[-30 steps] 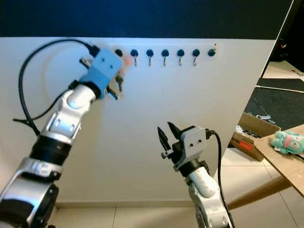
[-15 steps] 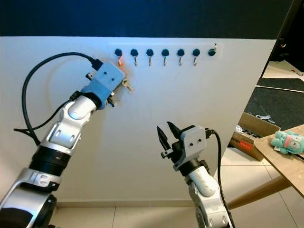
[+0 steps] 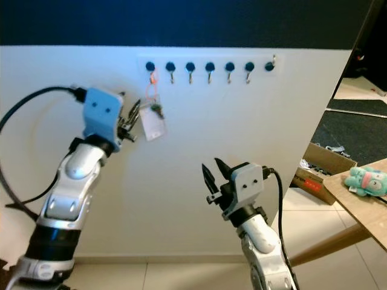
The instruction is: Hang keys on a hook
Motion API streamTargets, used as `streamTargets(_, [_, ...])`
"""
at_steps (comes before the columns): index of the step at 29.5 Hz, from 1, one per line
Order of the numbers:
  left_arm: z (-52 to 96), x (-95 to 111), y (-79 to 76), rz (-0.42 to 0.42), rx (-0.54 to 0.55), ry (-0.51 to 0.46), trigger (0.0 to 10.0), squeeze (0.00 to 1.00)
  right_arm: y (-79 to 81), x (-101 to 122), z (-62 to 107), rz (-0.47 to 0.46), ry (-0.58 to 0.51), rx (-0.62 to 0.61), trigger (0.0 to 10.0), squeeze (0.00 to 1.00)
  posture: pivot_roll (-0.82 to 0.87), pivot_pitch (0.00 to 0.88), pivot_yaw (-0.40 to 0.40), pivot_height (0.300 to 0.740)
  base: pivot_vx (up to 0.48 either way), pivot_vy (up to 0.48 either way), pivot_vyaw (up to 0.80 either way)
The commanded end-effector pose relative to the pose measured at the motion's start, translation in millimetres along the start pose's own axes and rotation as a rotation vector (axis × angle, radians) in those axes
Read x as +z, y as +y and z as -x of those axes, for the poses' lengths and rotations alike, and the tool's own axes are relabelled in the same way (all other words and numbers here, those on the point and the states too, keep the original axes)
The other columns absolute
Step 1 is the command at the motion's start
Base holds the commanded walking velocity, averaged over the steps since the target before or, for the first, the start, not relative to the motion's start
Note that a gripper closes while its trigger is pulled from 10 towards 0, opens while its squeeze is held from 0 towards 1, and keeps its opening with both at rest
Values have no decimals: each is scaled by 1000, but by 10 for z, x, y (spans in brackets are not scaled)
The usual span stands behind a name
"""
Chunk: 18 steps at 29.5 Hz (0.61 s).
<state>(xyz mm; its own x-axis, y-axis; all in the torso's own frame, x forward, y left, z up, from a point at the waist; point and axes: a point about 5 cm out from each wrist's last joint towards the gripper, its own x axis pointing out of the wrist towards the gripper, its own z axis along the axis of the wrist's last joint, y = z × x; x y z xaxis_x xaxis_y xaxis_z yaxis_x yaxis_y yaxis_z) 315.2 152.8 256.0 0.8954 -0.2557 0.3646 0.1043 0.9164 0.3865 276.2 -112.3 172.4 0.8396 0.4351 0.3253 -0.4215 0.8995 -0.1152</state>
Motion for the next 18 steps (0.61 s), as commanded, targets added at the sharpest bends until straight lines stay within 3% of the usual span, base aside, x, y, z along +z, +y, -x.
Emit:
streamTargets(1, [228, -193, -261, 11, -82, 99, 10000, 0, -41, -94, 77, 4, 46, -25, 10000, 0, 57, 131, 10, 740, 0, 0, 0])
streamTargets(7, [477, -397, -454, 29, -107, 193, 10000, 0, -110, -276, 204, 18, 124, -76, 10000, 0, 58, 133, 5, 740, 0, 0, 0])
streamTargets(9, [700, -614, -573, 51, -93, 282, 10000, 0, -163, -537, 413, 48, 235, -133, 10000, 0, 54, 132, 6, 740, 0, 0, 0])
streamTargets(10, [700, -614, -573, 51, -93, 282, 10000, 0, -163, -537, 413, 48, 235, -133, 10000, 0, 54, 132, 6, 740, 0, 0, 0])
streamTargets(14, [1240, -1188, -666, 28, -40, 537, 10000, 0, -164, -1001, 921, 56, 462, -201, 10000, 0, 34, 130, 8, 740, 0, 0, 0])
streamTargets(17, [1511, -1417, -655, -6, -20, 663, 10000, 0, -166, -1199, 1159, 4, 567, -241, 10000, 0, 26, 131, 7, 740, 0, 0, 0])
streamTargets(18, [1511, -1417, -655, -6, -20, 663, 10000, 0, -166, -1199, 1159, 4, 567, -241, 10000, 0, 26, 131, 7, 740, 0, 0, 0])
